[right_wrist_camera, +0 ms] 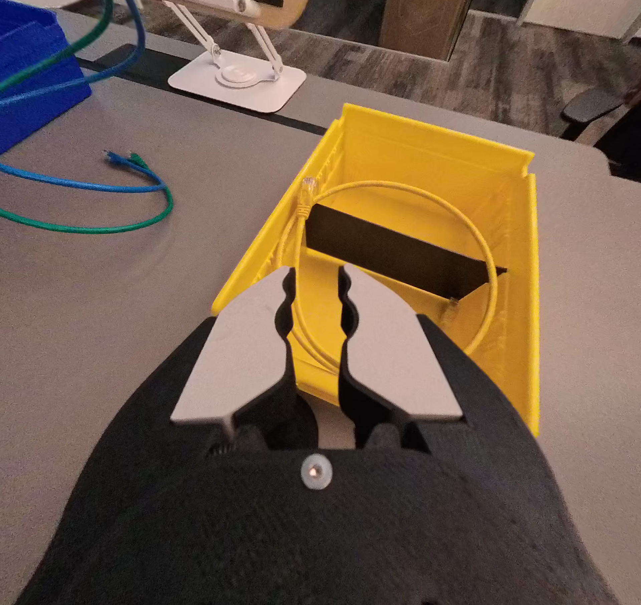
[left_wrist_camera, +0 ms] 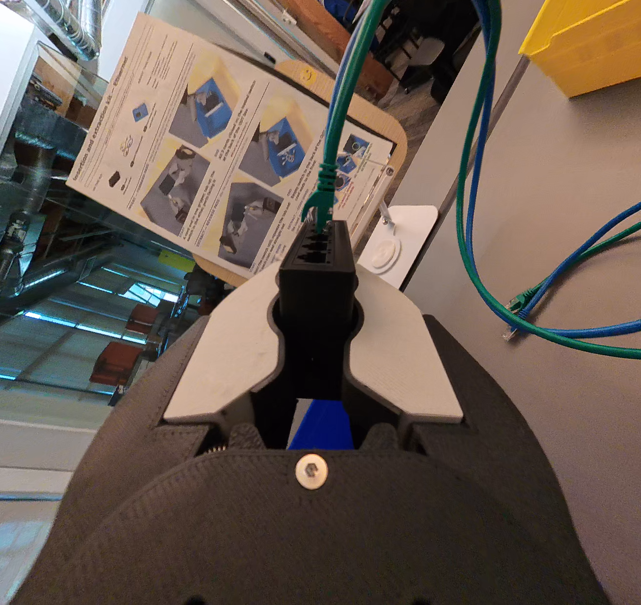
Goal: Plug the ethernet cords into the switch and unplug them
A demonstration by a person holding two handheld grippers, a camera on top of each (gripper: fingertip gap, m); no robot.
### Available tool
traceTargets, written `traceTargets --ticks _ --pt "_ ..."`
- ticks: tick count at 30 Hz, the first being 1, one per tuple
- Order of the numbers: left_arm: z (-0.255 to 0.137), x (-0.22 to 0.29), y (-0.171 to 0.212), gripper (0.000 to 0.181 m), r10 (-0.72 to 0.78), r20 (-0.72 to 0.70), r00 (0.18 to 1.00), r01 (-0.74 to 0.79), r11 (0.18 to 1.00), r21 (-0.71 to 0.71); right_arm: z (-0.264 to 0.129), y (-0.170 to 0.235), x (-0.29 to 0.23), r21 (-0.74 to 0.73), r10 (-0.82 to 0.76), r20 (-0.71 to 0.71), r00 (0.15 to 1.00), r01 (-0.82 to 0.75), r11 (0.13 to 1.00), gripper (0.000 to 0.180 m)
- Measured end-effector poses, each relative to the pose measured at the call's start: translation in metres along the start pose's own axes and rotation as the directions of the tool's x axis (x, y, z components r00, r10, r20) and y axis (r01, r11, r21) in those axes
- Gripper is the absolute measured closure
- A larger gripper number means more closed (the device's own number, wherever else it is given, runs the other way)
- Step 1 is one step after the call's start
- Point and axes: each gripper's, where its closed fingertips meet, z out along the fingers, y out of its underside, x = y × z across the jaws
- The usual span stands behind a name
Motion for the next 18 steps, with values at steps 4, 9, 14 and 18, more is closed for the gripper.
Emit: traceTargets --ticks 4,9,14,18 --pt "0.001 0.010 -0.018 0.151 0.019 -0.013 1.000 -0.018 0.997 0.077 -0.021 -0.029 -0.009 0.106 -0.103 -0.104 0.989 0.114 0.988 0.153" --pt "-0.003 0.024 -0.042 0.151 0.068 -0.025 0.997 -0.062 0.983 0.175 -0.060 -0.088 -0.054 0.318 -0.290 -0.172 0.941 0.332 0.888 0.146" --pt "-0.012 0.040 -0.067 0.151 0.142 -0.018 0.990 -0.130 0.948 0.290 -0.090 -0.148 -0.144 0.463 -0.577 -0.288 0.764 0.639 0.614 0.141" --pt "-0.021 0.058 -0.087 0.151 0.191 -0.035 0.981 -0.165 0.914 0.372 -0.093 -0.183 -0.229 0.498 -0.758 -0.355 0.546 0.797 0.341 0.138"
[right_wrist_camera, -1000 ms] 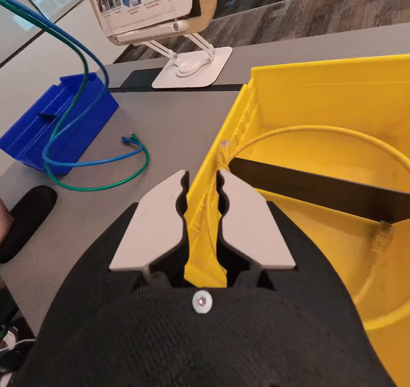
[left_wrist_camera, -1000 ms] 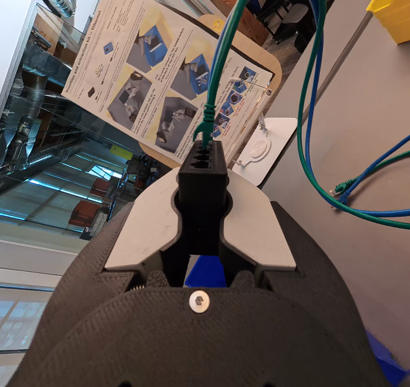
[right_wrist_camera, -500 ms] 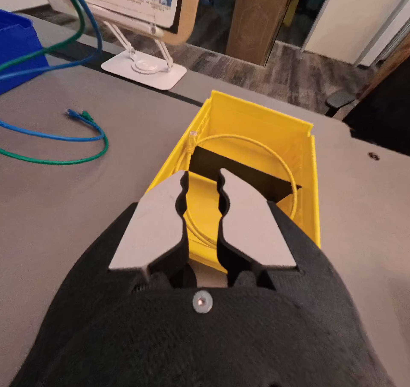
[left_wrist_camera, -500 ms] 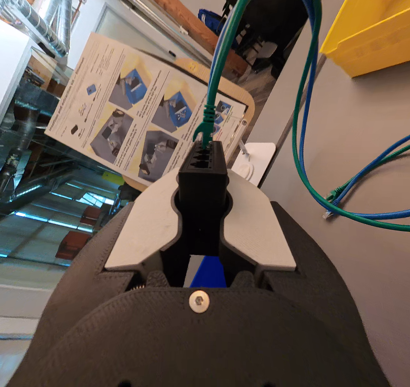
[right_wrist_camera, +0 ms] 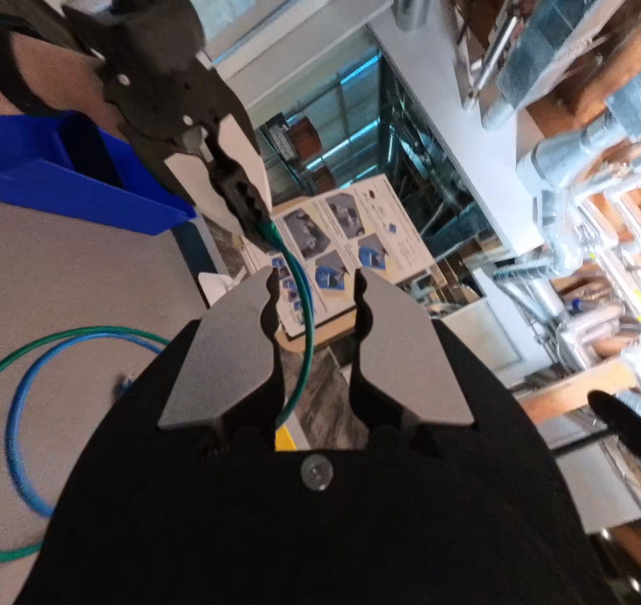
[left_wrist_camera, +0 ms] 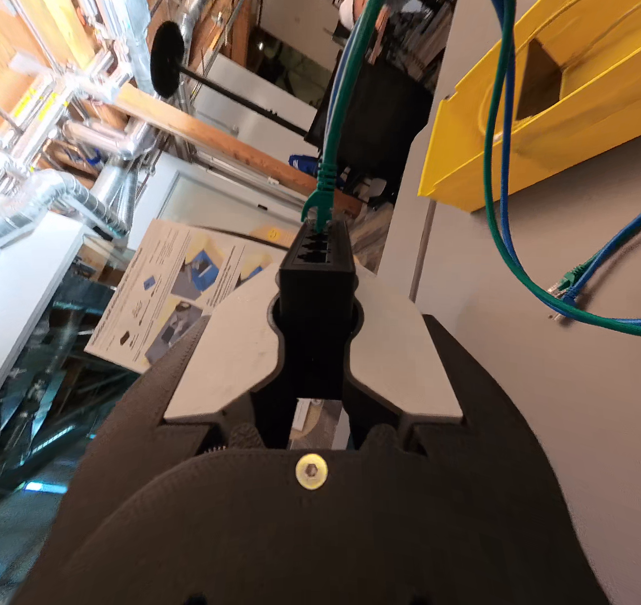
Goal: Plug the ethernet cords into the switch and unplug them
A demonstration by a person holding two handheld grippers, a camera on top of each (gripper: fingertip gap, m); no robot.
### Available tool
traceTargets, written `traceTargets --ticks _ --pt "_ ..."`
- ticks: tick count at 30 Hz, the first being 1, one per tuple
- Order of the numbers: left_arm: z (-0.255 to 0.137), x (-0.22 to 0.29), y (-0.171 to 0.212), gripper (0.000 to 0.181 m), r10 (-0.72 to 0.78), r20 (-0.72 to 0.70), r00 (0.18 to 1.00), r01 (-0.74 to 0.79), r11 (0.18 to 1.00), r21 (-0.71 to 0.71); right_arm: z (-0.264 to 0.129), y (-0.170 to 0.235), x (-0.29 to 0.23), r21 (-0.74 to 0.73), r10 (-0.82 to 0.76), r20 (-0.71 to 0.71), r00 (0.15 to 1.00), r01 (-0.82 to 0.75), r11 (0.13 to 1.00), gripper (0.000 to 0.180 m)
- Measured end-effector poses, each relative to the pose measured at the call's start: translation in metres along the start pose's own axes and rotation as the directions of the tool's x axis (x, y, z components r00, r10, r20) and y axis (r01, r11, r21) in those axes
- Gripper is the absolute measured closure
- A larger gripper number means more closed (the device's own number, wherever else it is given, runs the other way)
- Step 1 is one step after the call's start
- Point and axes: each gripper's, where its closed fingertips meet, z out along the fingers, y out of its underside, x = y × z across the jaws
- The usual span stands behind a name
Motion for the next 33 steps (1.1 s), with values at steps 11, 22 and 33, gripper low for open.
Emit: traceTargets --ticks 11,22,33 --pt "-0.002 0.016 -0.024 0.151 0.045 -0.047 0.998 -0.040 0.993 0.114 0.078 0.001 -0.048 -0.057 -0.313 0.347 0.884 0.353 0.934 0.149" --pt "-0.012 0.008 -0.029 0.153 0.056 -0.018 0.998 -0.053 0.990 0.132 0.092 0.015 -0.052 -0.056 -0.463 0.386 0.798 0.521 0.852 0.160" --pt "-0.009 0.018 -0.035 0.148 0.079 -0.042 0.996 -0.072 0.987 0.144 0.086 0.015 -0.053 0.000 -0.464 0.378 0.801 0.501 0.865 0.164"
